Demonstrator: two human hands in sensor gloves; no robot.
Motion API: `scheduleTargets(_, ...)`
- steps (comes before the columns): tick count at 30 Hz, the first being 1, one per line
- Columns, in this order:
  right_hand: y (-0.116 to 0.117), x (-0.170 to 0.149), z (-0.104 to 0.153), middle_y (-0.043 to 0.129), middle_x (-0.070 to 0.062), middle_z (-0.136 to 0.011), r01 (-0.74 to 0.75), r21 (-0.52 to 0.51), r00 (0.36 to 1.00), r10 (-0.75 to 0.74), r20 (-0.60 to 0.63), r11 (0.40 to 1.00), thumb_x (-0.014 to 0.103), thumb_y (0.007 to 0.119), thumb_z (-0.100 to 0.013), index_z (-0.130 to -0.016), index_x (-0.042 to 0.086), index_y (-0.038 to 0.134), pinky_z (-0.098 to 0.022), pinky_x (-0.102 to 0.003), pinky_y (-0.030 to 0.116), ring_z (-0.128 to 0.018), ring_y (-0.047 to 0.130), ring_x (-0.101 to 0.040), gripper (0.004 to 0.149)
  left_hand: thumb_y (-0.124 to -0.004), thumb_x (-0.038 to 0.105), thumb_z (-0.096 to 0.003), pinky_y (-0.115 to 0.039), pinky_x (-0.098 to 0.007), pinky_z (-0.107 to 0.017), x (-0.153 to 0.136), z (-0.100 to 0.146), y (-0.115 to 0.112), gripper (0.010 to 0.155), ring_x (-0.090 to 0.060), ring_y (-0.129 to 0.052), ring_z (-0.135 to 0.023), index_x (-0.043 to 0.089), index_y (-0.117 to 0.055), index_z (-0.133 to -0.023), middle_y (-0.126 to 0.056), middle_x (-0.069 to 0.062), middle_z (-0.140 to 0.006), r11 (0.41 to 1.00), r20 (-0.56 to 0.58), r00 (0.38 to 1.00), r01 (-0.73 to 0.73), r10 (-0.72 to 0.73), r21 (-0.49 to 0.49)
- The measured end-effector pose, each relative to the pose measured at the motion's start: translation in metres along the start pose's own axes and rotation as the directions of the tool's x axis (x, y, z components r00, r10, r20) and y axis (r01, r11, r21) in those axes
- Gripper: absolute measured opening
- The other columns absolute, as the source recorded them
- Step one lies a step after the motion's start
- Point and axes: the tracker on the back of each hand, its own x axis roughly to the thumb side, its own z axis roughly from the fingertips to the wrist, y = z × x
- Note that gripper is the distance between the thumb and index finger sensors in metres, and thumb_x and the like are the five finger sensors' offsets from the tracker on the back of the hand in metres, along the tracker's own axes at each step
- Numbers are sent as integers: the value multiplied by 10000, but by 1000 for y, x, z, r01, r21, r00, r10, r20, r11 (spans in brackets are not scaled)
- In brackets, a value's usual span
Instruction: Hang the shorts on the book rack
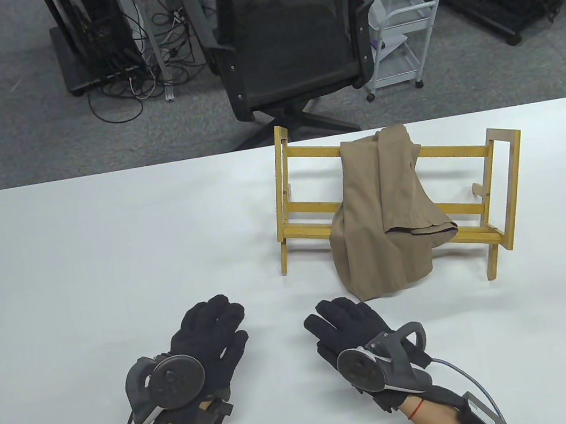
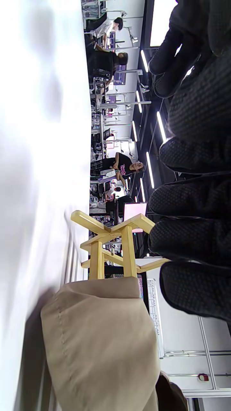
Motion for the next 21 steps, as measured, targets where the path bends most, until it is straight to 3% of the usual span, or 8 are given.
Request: scheduleTargets(21,-1,-1,1,696,9,-1098,-4,34,1000,4,11,999,516,712,-494,-980,392,664,-715,-500,683,-1001,747,-299,503,-720,494,-500,-694,-580,-587,-2,0,1,512,-485,-757,-901,280,-781,-961,-731,-67,-1061,1000,-12,1000,-12,12,2)
